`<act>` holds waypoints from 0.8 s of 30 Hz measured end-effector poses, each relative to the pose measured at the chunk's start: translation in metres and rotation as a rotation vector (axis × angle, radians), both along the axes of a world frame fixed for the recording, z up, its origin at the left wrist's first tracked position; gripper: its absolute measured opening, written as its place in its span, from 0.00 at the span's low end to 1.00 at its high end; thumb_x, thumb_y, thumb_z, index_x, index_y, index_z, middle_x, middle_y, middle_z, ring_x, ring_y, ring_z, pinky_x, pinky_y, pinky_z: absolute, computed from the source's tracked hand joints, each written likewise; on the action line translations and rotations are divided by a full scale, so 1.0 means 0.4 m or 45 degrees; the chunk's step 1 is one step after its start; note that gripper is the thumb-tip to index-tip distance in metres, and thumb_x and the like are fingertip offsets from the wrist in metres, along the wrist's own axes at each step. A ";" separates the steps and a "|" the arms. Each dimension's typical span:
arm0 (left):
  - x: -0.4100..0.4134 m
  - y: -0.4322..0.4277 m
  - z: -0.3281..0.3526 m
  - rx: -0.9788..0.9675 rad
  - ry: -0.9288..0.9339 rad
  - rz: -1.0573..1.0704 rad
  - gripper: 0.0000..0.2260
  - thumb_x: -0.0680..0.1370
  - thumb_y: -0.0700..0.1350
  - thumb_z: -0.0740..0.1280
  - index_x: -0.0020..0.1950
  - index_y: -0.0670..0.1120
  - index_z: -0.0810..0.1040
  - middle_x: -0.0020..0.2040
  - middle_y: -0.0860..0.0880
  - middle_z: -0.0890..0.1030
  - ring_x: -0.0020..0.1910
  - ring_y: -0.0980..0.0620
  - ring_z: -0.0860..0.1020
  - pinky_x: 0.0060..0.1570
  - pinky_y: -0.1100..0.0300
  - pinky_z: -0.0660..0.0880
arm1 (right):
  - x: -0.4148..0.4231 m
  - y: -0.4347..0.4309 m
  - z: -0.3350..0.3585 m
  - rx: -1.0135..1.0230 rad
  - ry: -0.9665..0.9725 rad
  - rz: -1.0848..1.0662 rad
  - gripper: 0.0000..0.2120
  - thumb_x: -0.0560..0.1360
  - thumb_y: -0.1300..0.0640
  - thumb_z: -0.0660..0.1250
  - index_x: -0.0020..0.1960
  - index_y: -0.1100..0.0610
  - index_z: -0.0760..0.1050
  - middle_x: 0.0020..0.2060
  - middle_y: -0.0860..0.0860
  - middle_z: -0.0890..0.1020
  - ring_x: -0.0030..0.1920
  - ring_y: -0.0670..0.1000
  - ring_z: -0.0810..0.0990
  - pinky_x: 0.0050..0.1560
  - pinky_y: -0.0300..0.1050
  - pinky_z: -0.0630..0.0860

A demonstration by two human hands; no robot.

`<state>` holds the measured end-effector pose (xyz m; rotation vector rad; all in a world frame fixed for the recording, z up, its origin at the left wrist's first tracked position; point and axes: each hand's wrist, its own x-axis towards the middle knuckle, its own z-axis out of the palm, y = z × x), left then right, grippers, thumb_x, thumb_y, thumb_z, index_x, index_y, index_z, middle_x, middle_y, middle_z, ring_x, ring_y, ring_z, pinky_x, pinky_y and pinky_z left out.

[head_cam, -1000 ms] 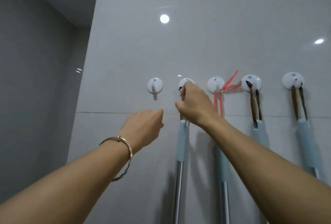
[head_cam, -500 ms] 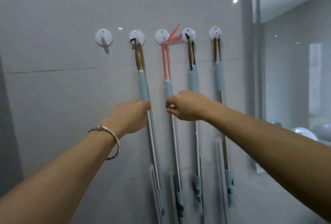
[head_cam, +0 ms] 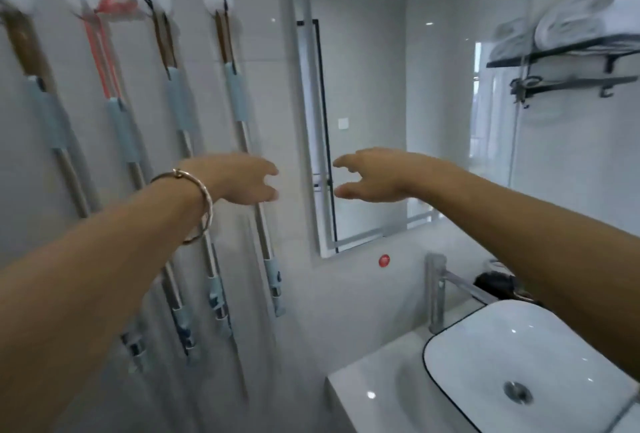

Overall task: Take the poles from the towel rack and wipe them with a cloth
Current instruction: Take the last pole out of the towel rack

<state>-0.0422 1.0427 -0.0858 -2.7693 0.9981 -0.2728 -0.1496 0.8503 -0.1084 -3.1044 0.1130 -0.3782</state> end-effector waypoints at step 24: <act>-0.459 -1.167 -0.301 -0.207 0.082 -0.772 0.12 0.79 0.53 0.54 0.55 0.58 0.76 0.53 0.56 0.78 0.52 0.51 0.75 0.51 0.55 0.73 | -0.558 -0.953 -0.249 -0.033 0.368 -0.722 0.23 0.78 0.47 0.61 0.72 0.48 0.66 0.66 0.50 0.72 0.65 0.52 0.72 0.60 0.50 0.72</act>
